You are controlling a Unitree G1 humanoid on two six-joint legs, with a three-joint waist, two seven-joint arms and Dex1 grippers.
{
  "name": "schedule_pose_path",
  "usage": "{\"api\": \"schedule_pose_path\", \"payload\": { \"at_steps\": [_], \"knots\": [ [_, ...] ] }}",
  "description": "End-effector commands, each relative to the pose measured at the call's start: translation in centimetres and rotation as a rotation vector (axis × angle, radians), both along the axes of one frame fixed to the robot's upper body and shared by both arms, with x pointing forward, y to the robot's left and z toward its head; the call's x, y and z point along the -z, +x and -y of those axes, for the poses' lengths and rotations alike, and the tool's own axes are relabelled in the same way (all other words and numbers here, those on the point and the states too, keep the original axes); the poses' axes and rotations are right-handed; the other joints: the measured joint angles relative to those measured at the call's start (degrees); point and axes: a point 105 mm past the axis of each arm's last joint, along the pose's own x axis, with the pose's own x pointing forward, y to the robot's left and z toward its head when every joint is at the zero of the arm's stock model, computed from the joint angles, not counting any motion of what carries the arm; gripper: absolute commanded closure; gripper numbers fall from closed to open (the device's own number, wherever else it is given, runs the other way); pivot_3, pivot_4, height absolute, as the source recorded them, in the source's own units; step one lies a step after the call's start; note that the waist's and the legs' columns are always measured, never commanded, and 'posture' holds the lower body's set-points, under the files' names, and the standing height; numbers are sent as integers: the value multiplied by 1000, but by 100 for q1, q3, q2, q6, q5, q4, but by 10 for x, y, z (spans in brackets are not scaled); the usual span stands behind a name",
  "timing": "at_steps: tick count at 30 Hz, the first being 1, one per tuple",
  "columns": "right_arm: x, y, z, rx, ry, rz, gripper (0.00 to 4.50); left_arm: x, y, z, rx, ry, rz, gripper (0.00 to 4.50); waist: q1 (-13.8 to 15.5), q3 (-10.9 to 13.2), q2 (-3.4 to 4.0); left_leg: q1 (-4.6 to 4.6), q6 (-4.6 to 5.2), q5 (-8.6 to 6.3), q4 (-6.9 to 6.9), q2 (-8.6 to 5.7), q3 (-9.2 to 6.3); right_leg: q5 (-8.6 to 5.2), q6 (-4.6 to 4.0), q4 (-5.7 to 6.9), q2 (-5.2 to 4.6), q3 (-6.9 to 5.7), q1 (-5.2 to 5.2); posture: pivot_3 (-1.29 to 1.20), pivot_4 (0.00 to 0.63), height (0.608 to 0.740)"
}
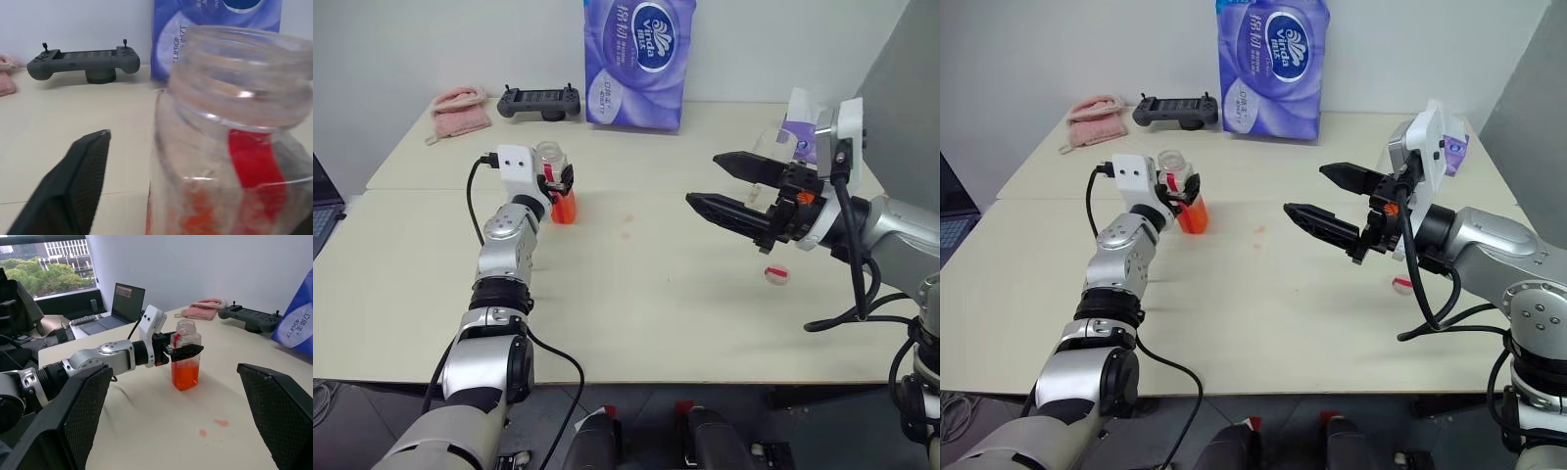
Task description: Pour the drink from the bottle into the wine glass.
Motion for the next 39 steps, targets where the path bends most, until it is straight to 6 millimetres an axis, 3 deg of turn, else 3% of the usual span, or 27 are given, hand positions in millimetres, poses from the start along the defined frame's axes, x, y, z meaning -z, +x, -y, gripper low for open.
{"api": "schedule_pose_path", "payload": {
  "at_steps": [1, 16, 21, 26, 30, 33, 36, 39],
  "knots": [
    [-8, -3, -2, -6, 6, 45, 0, -12, -3, -5, -19, 3, 43, 47, 0, 0, 0, 0, 0, 0, 0, 0, 0, 0, 0, 0, 0, 0, 0, 0, 150, 740],
    [-5, -4, -5, -2, 21, 37, 0, 12, -23, 2, -18, -10, -14, 47, 7, -1, -1, 1, 0, 0, 0, 1, 0, 0, 0, 0, -1, 1, 1, 0, 150, 740],
    [2, -3, 0, 33, 25, 19, 0, 27, -46, 12, 59, 24, -93, 47, 1, -1, 0, 3, 0, 0, -2, 4, 0, 0, 0, 2, -1, 4, 1, 0, 150, 740],
    [29, -1, 15, 134, 16, -43, 0, 29, -78, 22, 208, 144, -173, 47, 5, -2, -2, 2, -1, 0, 0, 4, -3, 0, 0, 0, -1, 4, 4, 0, 150, 740],
    [66, 17, 40, 340, -106, -65, 0, 37, -114, 47, 507, 233, -262, 47, -1, -4, 0, 8, -1, 0, -5, 4, 3, -1, 0, 0, 1, 7, 5, 0, 150, 740],
    [94, 45, 76, 595, -168, -74, 0, 27, -141, 70, 770, 261, -227, 47, 7, -5, -2, 12, -2, 1, -2, 5, 5, -1, 0, -1, 2, 5, 7, 0, 150, 740],
    [109, 66, 93, 699, -169, -88, 0, 10, -140, 78, 843, 243, -164, 47, 12, -5, -2, 12, -2, 1, -2, 4, 6, -2, 0, -1, 5, 6, 7, 0, 150, 740],
    [115, 88, 97, 753, -136, -74, 0, -7, -133, 84, 865, 219, -90, 47, 1, -4, -1, 13, -2, 1, -2, 5, 10, -1, 0, 0, 34, 10, 7, 0, 150, 740]
  ]
}}
